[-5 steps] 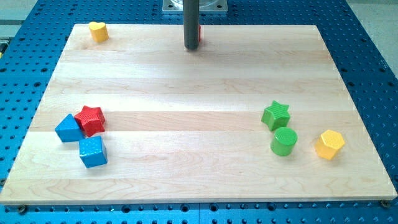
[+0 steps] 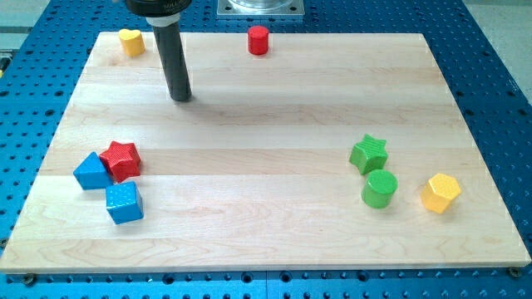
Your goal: Put your arm at the left of the triangle
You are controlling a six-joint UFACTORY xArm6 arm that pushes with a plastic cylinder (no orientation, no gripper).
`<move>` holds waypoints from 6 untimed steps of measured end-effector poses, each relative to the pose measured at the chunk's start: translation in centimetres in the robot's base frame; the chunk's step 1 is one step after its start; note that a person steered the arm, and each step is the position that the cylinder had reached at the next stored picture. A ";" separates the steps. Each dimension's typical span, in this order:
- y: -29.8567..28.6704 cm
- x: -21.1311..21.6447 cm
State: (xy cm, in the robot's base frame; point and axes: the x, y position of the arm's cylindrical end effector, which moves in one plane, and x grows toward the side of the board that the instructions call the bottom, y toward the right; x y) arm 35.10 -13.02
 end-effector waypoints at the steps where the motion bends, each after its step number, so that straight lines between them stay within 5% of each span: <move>1: -0.9 4.7; 2: 0.3 8.6; 3: -1.1 6.1; 4: -8.6 5.4; 5: -15.7 8.2; 6: -16.0 13.8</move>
